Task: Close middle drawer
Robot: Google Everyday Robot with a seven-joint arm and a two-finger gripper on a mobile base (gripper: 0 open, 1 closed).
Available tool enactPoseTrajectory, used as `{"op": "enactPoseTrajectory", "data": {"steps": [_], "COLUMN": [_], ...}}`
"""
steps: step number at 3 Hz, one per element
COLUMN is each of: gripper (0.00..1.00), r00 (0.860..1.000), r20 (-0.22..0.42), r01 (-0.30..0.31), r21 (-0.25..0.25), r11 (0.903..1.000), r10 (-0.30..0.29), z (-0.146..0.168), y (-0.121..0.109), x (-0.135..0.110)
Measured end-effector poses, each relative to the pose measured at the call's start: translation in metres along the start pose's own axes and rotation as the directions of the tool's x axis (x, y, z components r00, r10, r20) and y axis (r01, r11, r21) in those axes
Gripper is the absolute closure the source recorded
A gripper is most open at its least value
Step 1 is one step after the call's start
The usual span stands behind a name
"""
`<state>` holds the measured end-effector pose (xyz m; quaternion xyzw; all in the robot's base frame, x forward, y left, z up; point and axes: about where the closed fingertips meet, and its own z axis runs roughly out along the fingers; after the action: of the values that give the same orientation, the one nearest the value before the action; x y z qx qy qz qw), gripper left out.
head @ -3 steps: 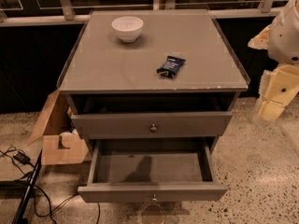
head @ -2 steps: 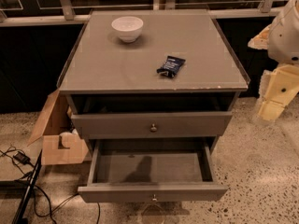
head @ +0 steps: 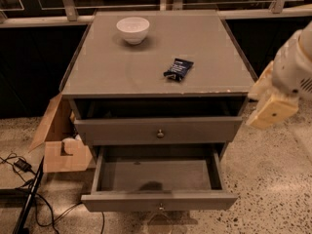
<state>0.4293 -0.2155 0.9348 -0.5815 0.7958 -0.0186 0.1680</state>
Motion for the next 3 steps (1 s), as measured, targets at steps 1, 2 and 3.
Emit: {"op": "enactPoseTrajectory", "data": {"steps": [1, 2, 3], "gripper": [0.73, 0.96, 1.0], "r00": [0.994, 0.98, 0.968], "r20": [0.045, 0.073, 0.077], "r01": [-0.101, -0.178, -0.223], "r21": [-0.029, -0.076, -0.174], "r11": [0.9945, 0.9811, 0.9592], "r10": [0.102, 0.183, 0.239], "z": [0.059, 0.13, 0.224], "y": [0.028, 0.063, 0.124], "x": [0.012, 0.027, 0.054]}}
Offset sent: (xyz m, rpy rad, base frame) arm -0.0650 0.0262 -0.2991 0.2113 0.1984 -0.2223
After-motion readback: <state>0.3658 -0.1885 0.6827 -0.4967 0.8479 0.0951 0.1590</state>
